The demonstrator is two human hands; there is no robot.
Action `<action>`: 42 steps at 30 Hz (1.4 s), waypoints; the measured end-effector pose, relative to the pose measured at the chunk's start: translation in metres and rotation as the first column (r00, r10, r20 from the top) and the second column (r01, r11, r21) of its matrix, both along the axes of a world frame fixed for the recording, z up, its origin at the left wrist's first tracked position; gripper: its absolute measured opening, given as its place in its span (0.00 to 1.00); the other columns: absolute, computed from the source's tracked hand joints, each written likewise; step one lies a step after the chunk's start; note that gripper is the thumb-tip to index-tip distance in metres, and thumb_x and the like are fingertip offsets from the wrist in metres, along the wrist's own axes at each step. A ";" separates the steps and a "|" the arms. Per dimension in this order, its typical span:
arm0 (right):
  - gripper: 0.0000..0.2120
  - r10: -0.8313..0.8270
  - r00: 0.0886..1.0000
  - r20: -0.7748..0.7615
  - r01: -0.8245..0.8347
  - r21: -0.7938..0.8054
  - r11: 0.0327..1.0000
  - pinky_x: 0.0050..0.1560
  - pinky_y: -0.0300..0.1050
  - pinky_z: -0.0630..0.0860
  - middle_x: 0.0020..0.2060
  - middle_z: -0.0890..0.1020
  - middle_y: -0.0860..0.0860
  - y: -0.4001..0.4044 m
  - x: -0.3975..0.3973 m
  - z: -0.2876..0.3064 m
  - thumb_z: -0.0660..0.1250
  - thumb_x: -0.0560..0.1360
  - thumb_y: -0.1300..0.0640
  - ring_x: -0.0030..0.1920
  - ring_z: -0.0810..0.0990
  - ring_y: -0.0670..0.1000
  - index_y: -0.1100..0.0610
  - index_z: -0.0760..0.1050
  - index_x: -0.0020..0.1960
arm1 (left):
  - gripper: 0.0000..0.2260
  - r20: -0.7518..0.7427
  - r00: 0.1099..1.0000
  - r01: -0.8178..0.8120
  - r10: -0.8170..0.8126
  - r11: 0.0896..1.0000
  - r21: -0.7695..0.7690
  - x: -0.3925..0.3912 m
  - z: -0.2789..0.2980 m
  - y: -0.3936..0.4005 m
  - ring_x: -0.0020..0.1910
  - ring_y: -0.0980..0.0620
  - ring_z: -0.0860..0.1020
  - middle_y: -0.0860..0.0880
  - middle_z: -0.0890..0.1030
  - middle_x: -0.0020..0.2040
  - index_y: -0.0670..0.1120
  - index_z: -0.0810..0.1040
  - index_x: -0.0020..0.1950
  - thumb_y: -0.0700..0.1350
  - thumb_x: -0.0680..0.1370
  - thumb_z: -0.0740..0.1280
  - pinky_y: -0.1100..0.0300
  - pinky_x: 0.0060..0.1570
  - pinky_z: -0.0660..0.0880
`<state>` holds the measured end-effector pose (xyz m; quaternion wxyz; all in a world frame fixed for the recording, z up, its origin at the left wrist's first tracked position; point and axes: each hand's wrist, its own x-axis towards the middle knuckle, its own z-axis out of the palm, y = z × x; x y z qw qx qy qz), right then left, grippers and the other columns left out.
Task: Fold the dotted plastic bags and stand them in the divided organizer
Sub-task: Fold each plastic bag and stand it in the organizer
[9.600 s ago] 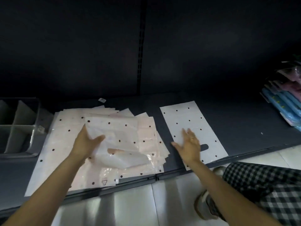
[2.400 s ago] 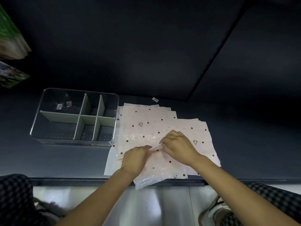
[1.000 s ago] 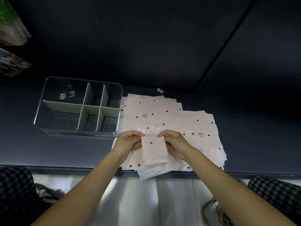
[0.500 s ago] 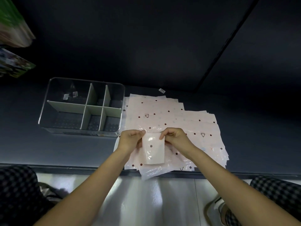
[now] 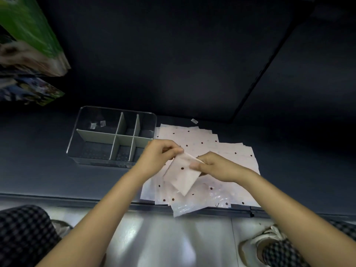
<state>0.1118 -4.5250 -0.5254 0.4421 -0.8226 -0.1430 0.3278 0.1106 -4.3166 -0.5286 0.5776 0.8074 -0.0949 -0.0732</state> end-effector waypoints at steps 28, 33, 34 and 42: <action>0.08 -0.325 0.906 0.272 0.349 -0.042 0.936 0.44 0.53 0.82 0.50 0.82 0.58 0.251 0.113 -0.008 0.64 0.75 0.66 0.44 0.84 0.56 0.63 0.79 0.52 | 0.11 0.362 0.797 -0.603 0.483 0.614 0.508 -0.012 -0.100 0.170 0.49 0.44 0.77 0.47 0.82 0.47 0.46 0.82 0.49 0.51 0.79 0.64 0.52 0.57 0.68; 0.09 -0.066 0.863 0.501 0.260 -0.328 0.908 0.37 0.45 0.72 0.46 0.82 0.60 0.301 0.124 -0.025 0.61 0.73 0.63 0.46 0.80 0.60 0.62 0.79 0.49 | 0.11 0.390 0.652 -0.758 0.650 0.561 0.332 0.006 -0.094 0.189 0.61 0.44 0.71 0.45 0.77 0.60 0.44 0.78 0.59 0.45 0.78 0.65 0.48 0.62 0.68; 0.09 -0.041 0.859 0.511 0.256 -0.358 0.898 0.36 0.45 0.70 0.46 0.82 0.60 0.309 0.126 -0.029 0.60 0.73 0.63 0.46 0.80 0.60 0.62 0.78 0.49 | 0.13 0.374 0.661 -0.751 0.651 0.567 0.339 0.010 -0.094 0.192 0.64 0.45 0.70 0.45 0.75 0.62 0.44 0.77 0.61 0.45 0.78 0.65 0.48 0.64 0.66; 0.09 0.129 0.824 0.552 0.223 -0.525 0.821 0.39 0.45 0.72 0.49 0.81 0.59 0.349 0.137 -0.043 0.62 0.76 0.62 0.49 0.80 0.58 0.62 0.76 0.54 | 0.20 0.238 0.795 -0.600 0.558 0.670 0.436 0.028 -0.112 0.200 0.75 0.49 0.54 0.50 0.63 0.74 0.49 0.66 0.72 0.50 0.80 0.60 0.51 0.72 0.57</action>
